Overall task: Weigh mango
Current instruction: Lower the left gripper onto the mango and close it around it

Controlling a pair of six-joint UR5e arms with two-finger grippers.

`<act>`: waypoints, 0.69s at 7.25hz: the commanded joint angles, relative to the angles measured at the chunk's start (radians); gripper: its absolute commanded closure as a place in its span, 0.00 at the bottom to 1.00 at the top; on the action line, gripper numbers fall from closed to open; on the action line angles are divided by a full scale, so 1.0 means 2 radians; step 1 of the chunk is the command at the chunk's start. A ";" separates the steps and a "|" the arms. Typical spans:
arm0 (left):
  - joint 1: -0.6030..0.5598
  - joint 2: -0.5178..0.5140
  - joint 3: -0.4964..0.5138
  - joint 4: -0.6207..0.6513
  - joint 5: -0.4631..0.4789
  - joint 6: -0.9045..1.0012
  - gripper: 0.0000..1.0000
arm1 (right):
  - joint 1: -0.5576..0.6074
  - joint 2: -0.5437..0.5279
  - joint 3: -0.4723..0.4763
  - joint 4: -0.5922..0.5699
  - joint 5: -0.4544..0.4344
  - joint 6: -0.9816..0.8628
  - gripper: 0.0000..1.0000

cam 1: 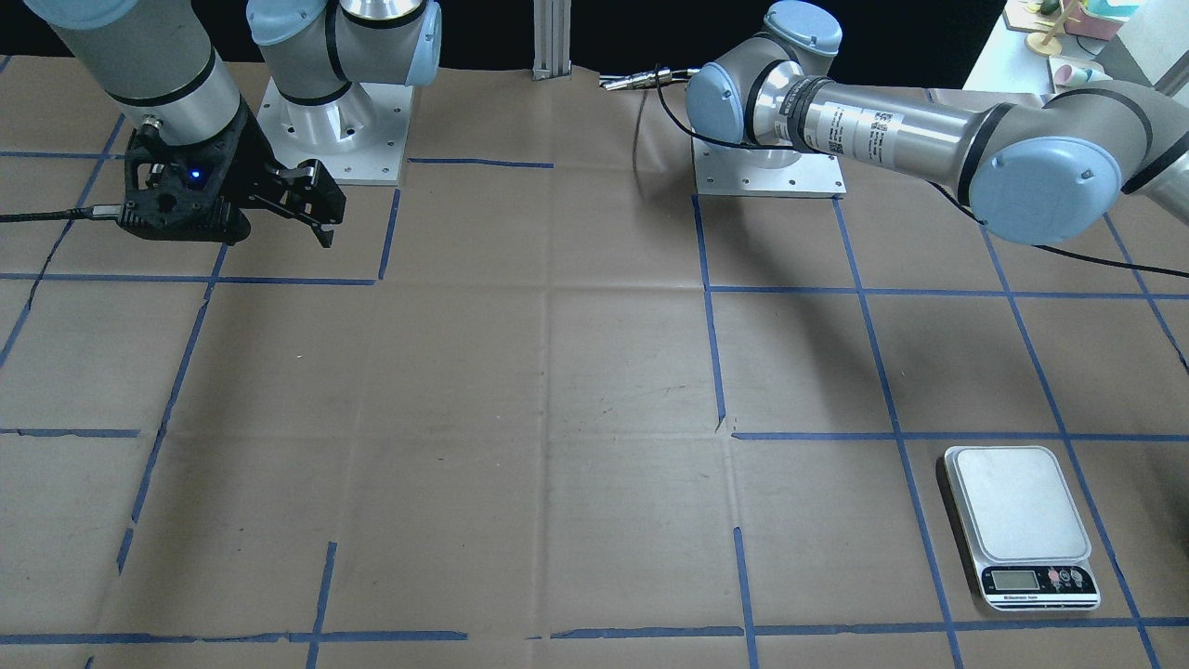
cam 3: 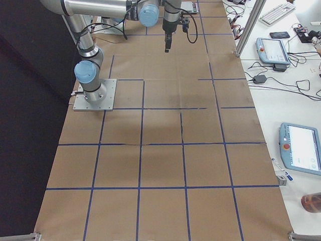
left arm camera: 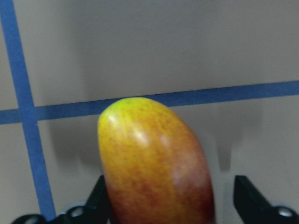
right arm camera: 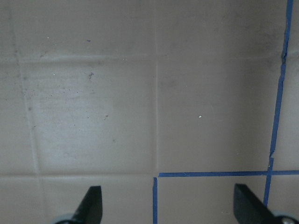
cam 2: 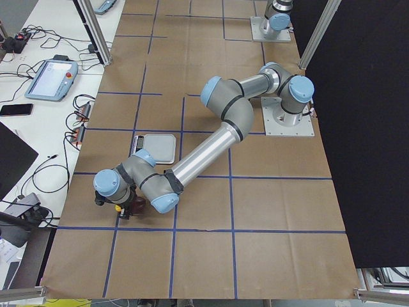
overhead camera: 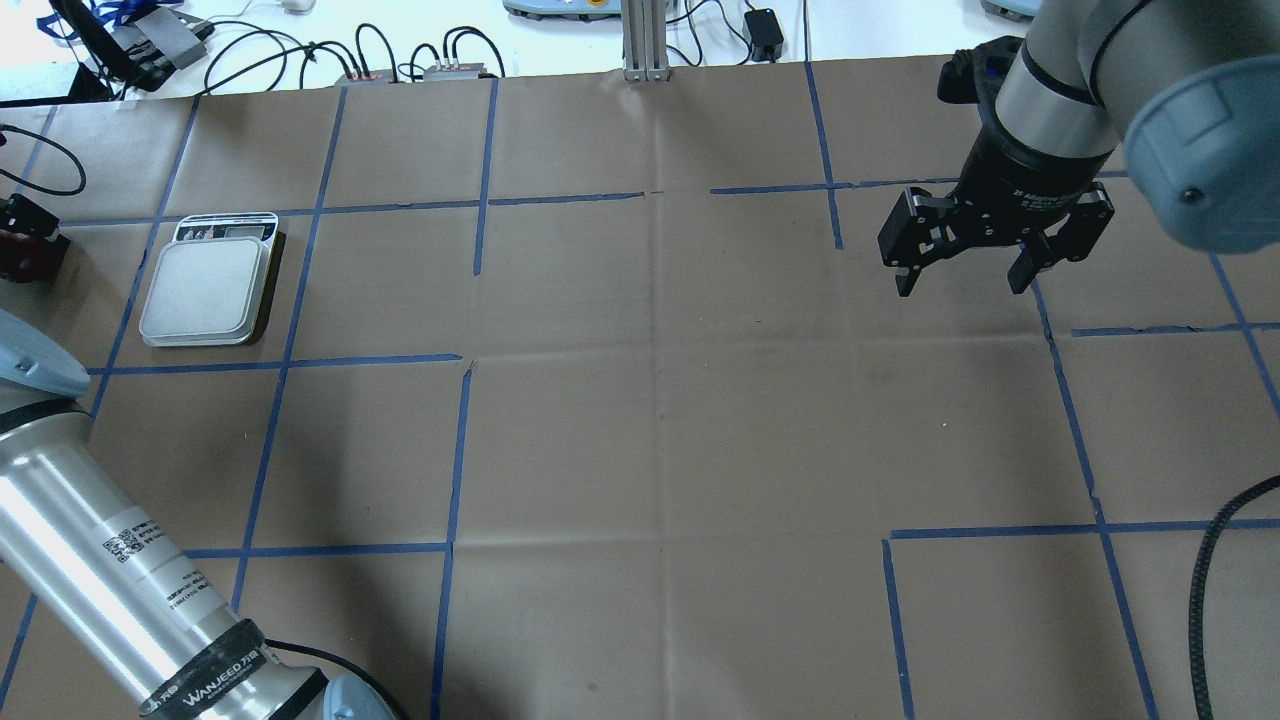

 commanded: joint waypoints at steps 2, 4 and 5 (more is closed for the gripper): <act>-0.001 0.007 0.001 -0.002 0.002 0.000 0.56 | 0.000 0.000 0.000 0.000 0.000 0.000 0.00; -0.002 0.050 -0.013 -0.034 0.002 -0.005 0.58 | 0.000 0.000 0.000 0.000 0.000 0.000 0.00; -0.002 0.083 -0.040 -0.073 0.003 -0.028 0.65 | 0.000 0.000 0.000 0.000 0.000 0.000 0.00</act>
